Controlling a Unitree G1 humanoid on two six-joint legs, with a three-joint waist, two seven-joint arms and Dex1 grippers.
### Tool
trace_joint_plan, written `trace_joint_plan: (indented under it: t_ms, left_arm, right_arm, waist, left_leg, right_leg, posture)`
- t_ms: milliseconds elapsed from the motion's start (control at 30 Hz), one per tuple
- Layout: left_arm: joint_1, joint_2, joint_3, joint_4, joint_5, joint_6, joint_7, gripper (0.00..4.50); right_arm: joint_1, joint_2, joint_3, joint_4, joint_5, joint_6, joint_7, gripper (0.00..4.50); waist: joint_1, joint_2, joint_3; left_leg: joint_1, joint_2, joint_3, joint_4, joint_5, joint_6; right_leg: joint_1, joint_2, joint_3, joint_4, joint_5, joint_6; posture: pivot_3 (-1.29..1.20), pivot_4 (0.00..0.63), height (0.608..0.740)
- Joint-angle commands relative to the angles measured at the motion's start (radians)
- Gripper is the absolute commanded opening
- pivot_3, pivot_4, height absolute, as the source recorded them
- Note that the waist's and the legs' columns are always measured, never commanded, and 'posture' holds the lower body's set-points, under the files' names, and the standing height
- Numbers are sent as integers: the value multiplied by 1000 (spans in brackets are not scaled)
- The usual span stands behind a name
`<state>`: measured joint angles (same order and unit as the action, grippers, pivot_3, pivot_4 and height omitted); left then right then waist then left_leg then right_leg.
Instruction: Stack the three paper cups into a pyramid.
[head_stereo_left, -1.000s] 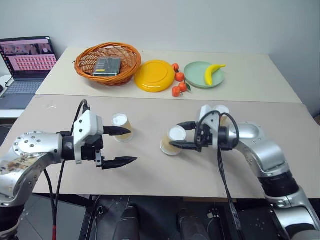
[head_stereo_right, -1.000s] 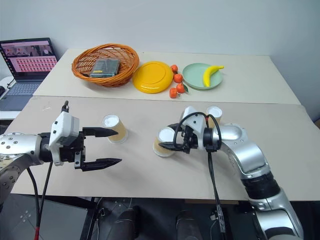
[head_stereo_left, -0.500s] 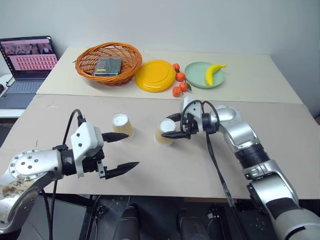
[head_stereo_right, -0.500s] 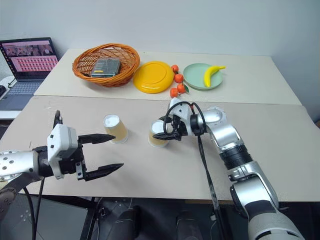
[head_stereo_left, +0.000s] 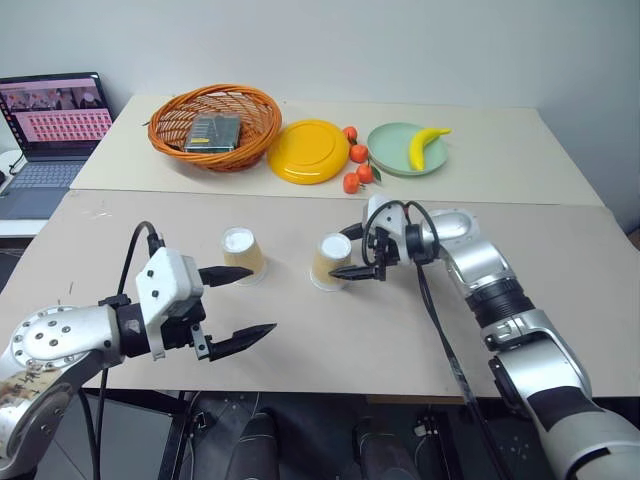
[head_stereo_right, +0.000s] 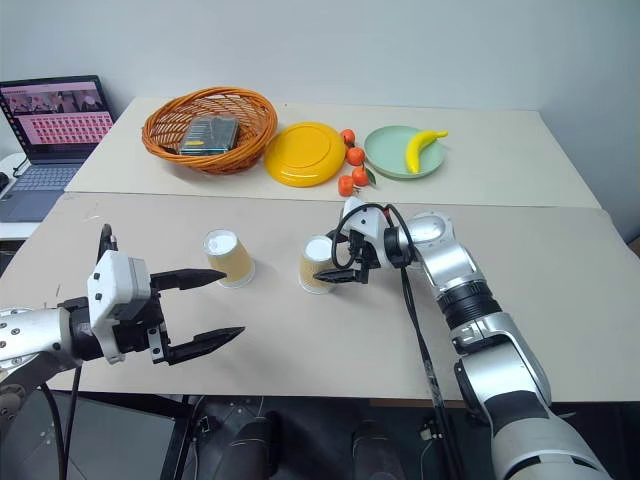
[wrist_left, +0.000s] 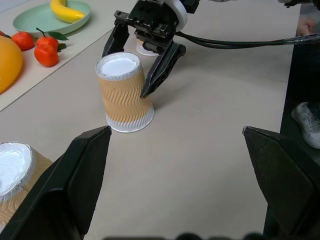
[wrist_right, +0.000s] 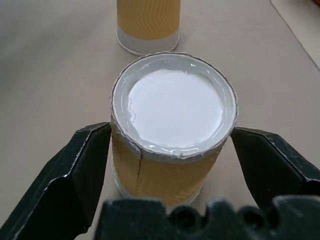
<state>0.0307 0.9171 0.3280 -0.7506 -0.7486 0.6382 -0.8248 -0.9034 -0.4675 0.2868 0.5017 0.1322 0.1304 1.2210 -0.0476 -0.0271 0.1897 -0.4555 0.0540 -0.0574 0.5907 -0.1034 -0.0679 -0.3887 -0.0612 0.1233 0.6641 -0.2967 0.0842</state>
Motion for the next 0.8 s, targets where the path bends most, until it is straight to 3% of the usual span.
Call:
trace_joint_plan:
  t_ms: [33, 300, 467, 800]
  left_arm:
    - [-27, 0, -8, 1, -9, -16, -7, 4500]
    - [-65, 4, -12, 60, 10, -37, -33, 4500]
    - [-115, -10, -6, 103, 18, -51, -10, 4500]
    - [-197, -29, -48, 128, 35, -49, 10, 4500]
  right_arm:
    - [-2, -97, -82, -106, 34, 61, 32, 4427]
    - [-20, -266, -216, -194, 103, 230, 49, 4427]
    - [68, -373, -339, -45, 96, 163, -18, 4427]
    - [109, -338, -361, 101, 85, 73, -62, 4427]
  waist:
    - [5, 0, 0]
    - [1, 1, 1]
    - [9, 1, 1]
    - [-27, 3, 2]
  left_leg:
    - [0, 0, 0, 0, 0, 0]
    - [0, 0, 0, 0, 0, 0]
    - [0, 0, 0, 0, 0, 0]
    - [0, 0, 1, 1, 0, 0]
  right_leg:
    - [0, 0, 0, 0, 0, 0]
    - [0, 0, 0, 0, 0, 0]
    - [0, 0, 0, -1, 0, 0]
    - [0, 0, 2, 0, 0, 0]
  posture:
    - [0, 150, 732]
    - [0, 150, 732]
    - [0, 150, 732]
    - [0, 150, 732]
